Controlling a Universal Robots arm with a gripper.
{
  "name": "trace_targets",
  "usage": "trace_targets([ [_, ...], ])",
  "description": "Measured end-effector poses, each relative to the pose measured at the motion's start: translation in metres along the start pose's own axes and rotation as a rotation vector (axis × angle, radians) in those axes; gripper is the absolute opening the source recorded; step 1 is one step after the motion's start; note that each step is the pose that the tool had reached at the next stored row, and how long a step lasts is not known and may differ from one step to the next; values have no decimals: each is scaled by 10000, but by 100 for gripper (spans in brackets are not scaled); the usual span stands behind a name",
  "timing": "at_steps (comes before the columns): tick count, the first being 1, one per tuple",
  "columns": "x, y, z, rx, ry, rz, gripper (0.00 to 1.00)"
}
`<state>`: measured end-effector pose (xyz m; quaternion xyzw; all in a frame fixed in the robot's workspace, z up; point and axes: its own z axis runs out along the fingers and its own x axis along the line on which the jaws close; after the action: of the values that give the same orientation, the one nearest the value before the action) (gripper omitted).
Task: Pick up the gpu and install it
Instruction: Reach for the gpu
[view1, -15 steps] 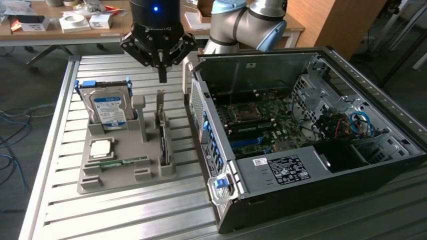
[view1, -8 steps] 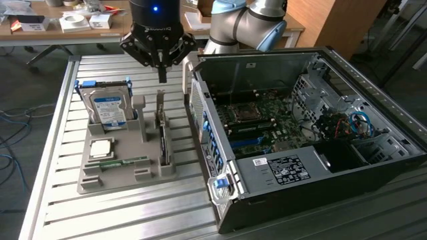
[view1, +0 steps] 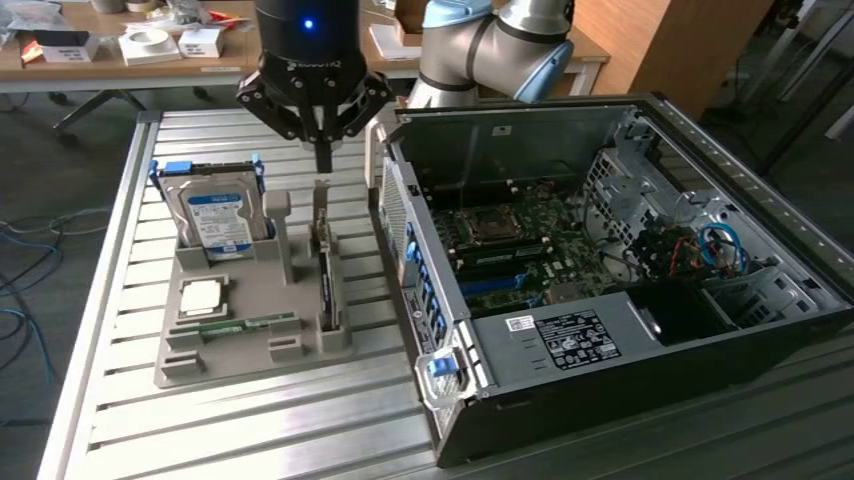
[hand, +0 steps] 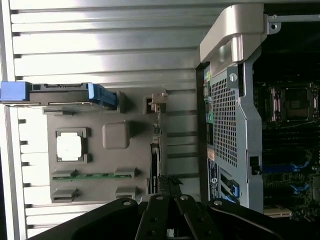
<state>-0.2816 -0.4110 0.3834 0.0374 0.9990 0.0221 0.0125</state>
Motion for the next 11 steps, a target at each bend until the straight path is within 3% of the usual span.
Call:
trace_targets([
  [11,15,-72,11,9,1,-1,11],
])
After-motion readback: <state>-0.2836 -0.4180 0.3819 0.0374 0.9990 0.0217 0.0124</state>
